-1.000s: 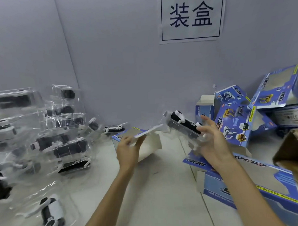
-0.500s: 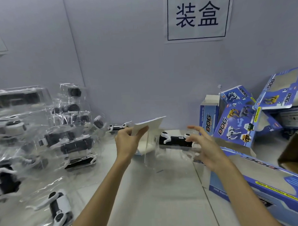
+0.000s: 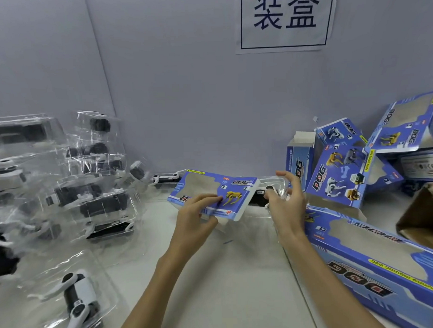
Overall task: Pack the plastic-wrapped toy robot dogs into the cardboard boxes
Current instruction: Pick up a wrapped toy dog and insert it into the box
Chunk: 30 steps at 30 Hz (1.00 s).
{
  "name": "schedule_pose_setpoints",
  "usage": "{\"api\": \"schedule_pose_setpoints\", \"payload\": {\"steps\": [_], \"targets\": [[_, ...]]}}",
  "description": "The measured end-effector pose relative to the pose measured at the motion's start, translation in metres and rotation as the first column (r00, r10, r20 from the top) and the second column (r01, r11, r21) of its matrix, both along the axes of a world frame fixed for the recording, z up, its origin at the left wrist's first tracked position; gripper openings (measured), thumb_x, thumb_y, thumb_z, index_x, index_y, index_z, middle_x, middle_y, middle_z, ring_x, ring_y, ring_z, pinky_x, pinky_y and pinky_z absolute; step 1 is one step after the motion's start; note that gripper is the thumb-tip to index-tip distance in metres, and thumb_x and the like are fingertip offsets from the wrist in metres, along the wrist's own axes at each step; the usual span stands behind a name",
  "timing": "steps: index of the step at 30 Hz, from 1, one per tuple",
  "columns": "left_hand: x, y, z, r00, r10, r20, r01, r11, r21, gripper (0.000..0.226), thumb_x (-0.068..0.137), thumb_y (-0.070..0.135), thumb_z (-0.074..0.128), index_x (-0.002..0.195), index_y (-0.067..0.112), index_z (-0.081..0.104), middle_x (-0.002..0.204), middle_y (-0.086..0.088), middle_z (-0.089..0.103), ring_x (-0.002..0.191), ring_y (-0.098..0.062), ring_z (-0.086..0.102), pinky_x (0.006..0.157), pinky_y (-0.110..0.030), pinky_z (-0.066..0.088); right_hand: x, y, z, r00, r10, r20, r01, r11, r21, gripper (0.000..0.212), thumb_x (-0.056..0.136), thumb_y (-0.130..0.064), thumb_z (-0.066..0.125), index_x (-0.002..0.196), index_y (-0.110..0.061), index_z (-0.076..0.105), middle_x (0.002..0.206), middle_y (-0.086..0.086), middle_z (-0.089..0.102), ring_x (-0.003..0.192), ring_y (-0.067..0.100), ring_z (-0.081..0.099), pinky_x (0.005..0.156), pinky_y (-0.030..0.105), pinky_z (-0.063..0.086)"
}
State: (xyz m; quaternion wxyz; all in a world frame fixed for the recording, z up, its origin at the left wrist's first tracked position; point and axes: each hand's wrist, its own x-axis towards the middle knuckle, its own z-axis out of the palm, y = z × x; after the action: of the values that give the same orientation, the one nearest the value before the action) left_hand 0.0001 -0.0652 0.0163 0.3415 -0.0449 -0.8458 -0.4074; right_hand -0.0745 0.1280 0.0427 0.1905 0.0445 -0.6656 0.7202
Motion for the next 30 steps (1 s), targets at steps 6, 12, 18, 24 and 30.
{"api": "schedule_pose_setpoints", "payload": {"steps": [6,12,18,24,30], "targets": [[0.001,0.008,0.001,0.998,0.039,-0.040,-0.036,0.995,0.093,0.052,0.082,-0.010,0.071,0.122,0.023,0.077,0.126,0.015,0.071,0.120,-0.006,0.063,0.091,-0.031,0.057,0.007,-0.009,-0.004,0.998,0.005,-0.064,-0.008,0.999,-0.036,0.052,0.086,-0.004,0.067,0.118,-0.045,0.061,0.117,-0.002,0.046,0.090,0.002,0.062,0.069,0.019,0.054],[-0.001,0.018,-0.001,0.983,0.117,-0.142,-0.102,0.989,0.109,0.050,0.085,-0.013,0.067,0.122,0.019,0.078,0.124,0.010,0.074,0.118,-0.010,0.065,0.099,-0.034,0.055,0.013,-0.015,-0.005,0.994,0.012,-0.111,-0.018,0.998,-0.058,0.050,0.087,-0.017,0.065,0.130,-0.040,0.058,0.125,0.000,0.044,0.093,-0.016,0.055,0.069,0.008,0.046],[0.001,0.014,0.001,0.975,0.174,-0.136,-0.145,0.969,0.201,0.049,0.088,-0.004,0.073,0.111,0.039,0.077,0.100,0.022,0.073,0.096,0.003,0.062,0.082,-0.011,0.046,0.001,-0.005,0.002,0.934,0.355,0.033,-0.350,0.931,-0.102,0.080,0.082,-0.044,0.060,0.158,-0.042,0.036,0.138,-0.004,0.054,0.109,0.002,0.060,0.104,0.042,0.051],[-0.007,0.002,0.017,0.969,0.241,-0.060,-0.209,0.923,0.324,0.032,0.091,0.009,0.074,0.101,0.039,0.082,0.092,0.013,0.078,0.097,-0.011,0.069,0.100,-0.037,0.050,0.000,0.006,-0.012,0.872,0.482,-0.089,-0.434,0.844,0.315,0.123,0.062,-0.078,0.082,0.162,-0.043,0.020,0.156,-0.027,0.039,0.135,-0.012,0.045,0.100,0.011,0.044],[-0.006,-0.008,0.023,0.989,0.126,-0.073,-0.097,0.943,0.318,0.030,0.090,0.006,0.074,0.100,0.032,0.083,0.095,0.024,0.077,0.097,0.003,0.061,0.078,-0.007,0.044,-0.001,-0.002,-0.016,0.919,0.174,-0.354,-0.061,0.949,0.309,0.090,0.076,-0.048,0.086,0.153,-0.022,0.047,0.147,-0.003,0.052,0.123,0.009,0.061,0.086,0.011,0.054]]}}
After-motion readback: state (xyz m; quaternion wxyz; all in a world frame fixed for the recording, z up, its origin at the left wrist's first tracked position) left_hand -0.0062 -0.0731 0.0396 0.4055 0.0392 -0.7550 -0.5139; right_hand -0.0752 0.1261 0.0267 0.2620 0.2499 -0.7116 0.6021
